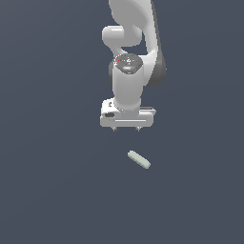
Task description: Pick up the object and move it to a goal position.
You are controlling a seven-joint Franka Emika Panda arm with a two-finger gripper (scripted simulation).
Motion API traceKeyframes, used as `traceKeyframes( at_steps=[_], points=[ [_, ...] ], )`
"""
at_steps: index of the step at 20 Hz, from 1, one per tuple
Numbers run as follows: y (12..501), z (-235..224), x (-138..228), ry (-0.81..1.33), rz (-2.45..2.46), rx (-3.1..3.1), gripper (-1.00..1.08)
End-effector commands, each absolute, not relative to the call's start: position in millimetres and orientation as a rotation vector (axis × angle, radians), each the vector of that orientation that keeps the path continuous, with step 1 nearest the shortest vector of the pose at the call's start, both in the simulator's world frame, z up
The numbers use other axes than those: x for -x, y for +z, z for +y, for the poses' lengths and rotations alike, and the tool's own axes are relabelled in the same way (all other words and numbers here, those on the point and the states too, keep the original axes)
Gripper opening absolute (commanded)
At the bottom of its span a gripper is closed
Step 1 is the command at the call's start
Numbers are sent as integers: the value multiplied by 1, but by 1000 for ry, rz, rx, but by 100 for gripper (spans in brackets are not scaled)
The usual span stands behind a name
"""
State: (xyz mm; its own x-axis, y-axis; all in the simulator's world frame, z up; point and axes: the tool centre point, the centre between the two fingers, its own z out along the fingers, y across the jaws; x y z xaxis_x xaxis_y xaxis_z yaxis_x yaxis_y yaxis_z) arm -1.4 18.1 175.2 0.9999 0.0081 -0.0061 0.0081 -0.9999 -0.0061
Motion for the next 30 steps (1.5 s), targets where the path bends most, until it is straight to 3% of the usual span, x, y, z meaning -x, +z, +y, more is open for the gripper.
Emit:
traceKeyframes(
  at_steps=[1, 17, 30],
  points=[
    [175, 18, 1, 10, -13, 3135, 100],
    [164, 45, 12, 69, -110, 3117, 100],
    [148, 52, -5, 58, -366, 3106, 100]
  ],
)
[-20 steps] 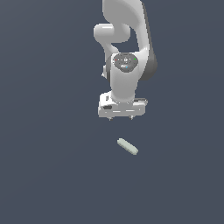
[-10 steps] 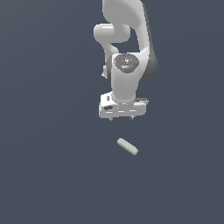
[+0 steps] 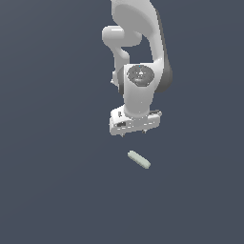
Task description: Pick up the object and move it to a goal position.
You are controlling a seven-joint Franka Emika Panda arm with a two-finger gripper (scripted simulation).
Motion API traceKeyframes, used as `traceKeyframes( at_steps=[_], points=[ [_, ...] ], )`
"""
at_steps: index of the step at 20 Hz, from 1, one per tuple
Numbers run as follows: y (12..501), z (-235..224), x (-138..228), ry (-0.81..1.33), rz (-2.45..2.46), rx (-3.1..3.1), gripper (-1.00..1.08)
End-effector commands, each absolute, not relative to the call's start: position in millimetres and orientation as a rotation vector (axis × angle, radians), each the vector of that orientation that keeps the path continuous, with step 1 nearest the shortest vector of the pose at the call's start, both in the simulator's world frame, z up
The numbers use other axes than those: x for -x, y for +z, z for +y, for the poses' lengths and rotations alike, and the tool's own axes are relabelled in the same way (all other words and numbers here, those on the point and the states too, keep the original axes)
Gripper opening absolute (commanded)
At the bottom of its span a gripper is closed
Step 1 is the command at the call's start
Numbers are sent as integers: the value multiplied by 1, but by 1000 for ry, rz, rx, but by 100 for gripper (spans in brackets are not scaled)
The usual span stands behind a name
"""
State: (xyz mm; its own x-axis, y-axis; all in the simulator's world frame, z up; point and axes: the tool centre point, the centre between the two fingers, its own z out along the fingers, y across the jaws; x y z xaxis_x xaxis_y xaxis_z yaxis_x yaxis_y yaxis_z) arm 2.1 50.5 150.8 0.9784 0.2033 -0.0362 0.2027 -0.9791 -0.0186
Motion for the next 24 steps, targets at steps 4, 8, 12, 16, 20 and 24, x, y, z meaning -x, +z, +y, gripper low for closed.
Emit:
traceKeyframes(
  at_steps=[4, 8, 12, 16, 20, 24],
  points=[
    [137, 56, -16, 51, -526, 3087, 100],
    [124, 62, -28, 42, -716, 3053, 100],
    [110, 67, -40, 32, -906, 3005, 100],
    [96, 72, -51, 22, -1082, 2948, 100],
    [85, 77, -59, 14, -1218, 2895, 100],
    [76, 80, -64, 7, -1316, 2852, 100]
  ],
)
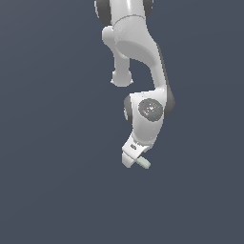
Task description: Pick up the object and move it to a goal position.
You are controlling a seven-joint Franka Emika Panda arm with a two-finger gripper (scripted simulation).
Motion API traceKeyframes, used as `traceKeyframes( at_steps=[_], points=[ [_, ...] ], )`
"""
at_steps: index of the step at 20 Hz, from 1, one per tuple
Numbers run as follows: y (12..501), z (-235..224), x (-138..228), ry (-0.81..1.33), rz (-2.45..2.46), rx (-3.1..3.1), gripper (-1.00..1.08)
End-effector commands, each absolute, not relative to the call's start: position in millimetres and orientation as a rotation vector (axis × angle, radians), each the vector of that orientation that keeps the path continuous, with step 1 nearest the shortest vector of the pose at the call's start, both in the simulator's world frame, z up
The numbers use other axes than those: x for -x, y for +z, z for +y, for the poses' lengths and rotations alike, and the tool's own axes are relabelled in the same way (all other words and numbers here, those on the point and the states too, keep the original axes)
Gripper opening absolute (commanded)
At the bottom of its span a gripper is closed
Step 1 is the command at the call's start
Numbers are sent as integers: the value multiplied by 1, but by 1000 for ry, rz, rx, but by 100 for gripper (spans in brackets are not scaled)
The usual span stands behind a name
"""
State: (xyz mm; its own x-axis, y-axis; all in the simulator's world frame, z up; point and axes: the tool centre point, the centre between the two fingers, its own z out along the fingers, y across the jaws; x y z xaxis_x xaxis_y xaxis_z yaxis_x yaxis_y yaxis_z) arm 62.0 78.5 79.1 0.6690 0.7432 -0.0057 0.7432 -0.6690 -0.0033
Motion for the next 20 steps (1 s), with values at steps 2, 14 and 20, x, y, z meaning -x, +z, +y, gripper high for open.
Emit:
traceKeyframes(
  at_steps=[2, 14, 20],
  points=[
    [73, 81, -66, 4, -1351, 2836, 100],
    [63, 82, -69, 1, -1398, 2813, 100],
    [33, 82, -68, 1, -1403, 2811, 100]
  ],
)
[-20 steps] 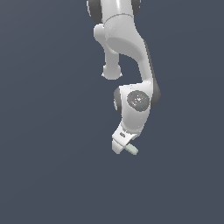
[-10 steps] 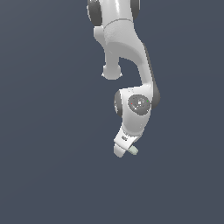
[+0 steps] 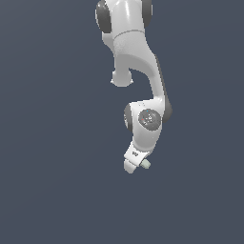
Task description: Pick up the object and move it to a goal position.
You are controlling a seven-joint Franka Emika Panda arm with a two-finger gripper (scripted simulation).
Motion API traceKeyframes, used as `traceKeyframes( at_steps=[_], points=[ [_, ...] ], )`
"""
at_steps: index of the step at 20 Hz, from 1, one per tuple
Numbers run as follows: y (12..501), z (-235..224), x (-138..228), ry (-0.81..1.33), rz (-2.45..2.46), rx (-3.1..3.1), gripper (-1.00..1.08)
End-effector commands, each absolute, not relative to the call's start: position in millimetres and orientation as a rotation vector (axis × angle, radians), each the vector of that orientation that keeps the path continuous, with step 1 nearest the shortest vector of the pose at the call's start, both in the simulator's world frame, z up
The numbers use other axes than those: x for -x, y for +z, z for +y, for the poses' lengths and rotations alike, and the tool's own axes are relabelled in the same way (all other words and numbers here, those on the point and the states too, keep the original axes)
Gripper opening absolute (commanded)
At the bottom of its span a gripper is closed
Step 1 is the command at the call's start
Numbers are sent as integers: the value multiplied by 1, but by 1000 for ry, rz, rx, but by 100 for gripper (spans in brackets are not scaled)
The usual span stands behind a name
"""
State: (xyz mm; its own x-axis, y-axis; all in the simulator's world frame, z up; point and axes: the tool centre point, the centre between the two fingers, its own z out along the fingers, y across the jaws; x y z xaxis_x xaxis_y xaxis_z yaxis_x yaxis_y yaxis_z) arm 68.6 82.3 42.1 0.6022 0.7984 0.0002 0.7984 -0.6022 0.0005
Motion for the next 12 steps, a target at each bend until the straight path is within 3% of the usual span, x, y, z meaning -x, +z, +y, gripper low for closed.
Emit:
traceKeyframes(
  at_steps=[1, 8, 9, 12],
  points=[
    [29, 82, -68, -1, 1403, -2811, 100],
    [18, 83, -69, 0, 1405, -2810, 100],
    [18, 83, -69, 0, 1405, -2810, -100],
    [18, 83, -69, 0, 1405, -2810, -100]
  ],
)
